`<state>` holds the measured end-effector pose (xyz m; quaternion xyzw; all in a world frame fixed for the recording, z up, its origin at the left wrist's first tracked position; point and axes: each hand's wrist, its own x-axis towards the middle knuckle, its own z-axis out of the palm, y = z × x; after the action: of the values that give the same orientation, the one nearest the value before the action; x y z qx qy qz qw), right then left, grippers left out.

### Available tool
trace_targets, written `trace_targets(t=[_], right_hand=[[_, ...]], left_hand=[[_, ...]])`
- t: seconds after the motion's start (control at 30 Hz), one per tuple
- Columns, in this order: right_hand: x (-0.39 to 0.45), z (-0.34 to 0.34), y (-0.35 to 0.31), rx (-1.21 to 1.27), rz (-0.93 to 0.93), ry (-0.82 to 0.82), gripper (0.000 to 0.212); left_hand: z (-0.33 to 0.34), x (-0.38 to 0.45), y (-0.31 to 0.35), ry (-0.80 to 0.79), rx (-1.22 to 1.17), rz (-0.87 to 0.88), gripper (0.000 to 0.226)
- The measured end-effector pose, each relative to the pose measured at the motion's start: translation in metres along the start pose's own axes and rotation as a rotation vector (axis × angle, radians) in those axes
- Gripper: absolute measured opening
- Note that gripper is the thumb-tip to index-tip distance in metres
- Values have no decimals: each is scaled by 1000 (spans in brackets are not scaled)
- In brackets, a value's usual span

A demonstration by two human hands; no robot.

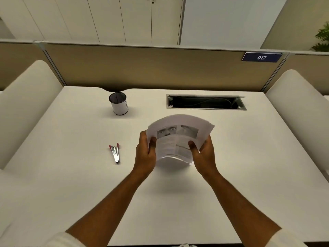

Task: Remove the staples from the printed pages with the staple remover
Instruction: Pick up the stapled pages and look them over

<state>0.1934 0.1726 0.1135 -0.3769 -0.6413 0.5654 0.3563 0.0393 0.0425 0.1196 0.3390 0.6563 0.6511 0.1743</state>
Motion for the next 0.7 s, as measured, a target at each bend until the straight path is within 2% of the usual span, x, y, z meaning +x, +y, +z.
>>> trace_targets(t=[0.33, 0.47, 0.57, 0.7], right_hand=[[13, 1, 14, -96, 81, 29, 29], [17, -4, 16, -159, 59, 40, 17], [14, -5, 23, -245, 111, -25, 18], [19, -11, 24, -230, 140, -25, 19]], left_hand=[[-10, 13, -15, -9, 155, -94, 28], [-14, 20, -22, -48, 172, -186, 19], [-15, 17, -29, -84, 230, -255, 16], [-17, 23, -28, -16, 173, -342, 13]])
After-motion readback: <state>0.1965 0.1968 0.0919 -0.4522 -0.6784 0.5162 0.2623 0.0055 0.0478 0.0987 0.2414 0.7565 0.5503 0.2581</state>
